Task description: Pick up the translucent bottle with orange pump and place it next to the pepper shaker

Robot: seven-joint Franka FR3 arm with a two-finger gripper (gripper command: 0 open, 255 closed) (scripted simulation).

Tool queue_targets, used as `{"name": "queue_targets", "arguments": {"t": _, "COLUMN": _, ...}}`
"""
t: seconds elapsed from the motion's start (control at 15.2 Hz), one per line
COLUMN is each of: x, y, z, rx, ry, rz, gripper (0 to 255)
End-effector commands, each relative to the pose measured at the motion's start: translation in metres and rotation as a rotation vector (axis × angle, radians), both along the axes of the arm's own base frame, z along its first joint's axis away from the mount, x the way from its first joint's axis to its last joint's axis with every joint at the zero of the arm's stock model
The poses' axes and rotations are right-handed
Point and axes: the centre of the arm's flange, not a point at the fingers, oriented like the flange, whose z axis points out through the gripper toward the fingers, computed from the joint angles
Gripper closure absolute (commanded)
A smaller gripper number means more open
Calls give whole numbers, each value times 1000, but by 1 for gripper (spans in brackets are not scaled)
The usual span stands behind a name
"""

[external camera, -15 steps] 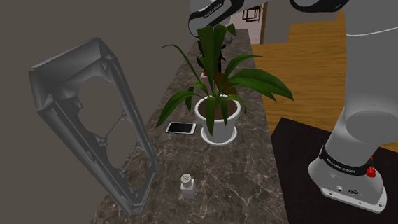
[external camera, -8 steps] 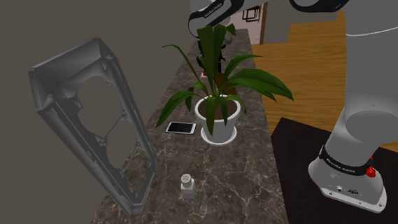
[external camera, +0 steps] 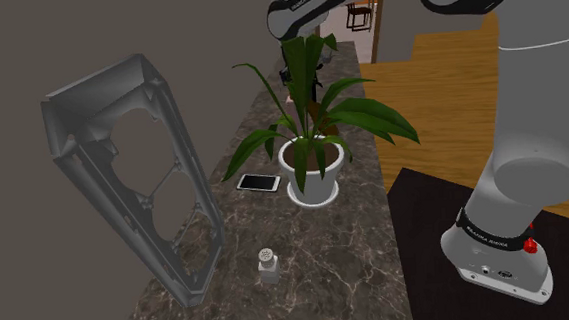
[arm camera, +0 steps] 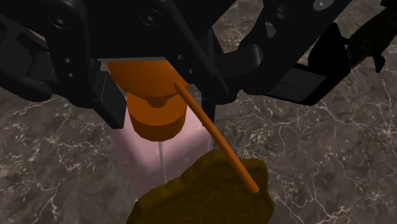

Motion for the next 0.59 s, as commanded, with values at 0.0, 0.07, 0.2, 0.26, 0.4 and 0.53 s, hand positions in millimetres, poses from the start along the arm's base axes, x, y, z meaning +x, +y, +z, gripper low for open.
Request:
{"name": "queue_targets", "arguments": {"t": 0.0, "x": 0, "y": -1, "z": 11, "rx": 0, "ry": 0, "rz": 0, "gripper": 255}}
{"name": "queue_targets", "arguments": {"t": 0.07, "x": 0, "y": -1, "z": 16, "rx": 0, "ry": 0, "rz": 0, "gripper": 255}}
{"name": "queue_targets", "arguments": {"t": 0.2, "x": 0, "y": -1, "z": 27, "rx": 0, "ry": 0, "rz": 0, "gripper": 255}}
{"name": "queue_targets", "arguments": {"t": 0.26, "x": 0, "y": -1, "z": 32, "rx": 0, "ry": 0, "rz": 0, "gripper": 255}}
{"name": "queue_targets", "arguments": {"t": 0.4, "x": 0, "y": -1, "z": 43, "rx": 0, "ry": 0, "rz": 0, "gripper": 255}}
{"name": "queue_targets", "arguments": {"t": 0.53, "x": 0, "y": -1, "z": 53, "rx": 0, "ry": 0, "rz": 0, "gripper": 255}}
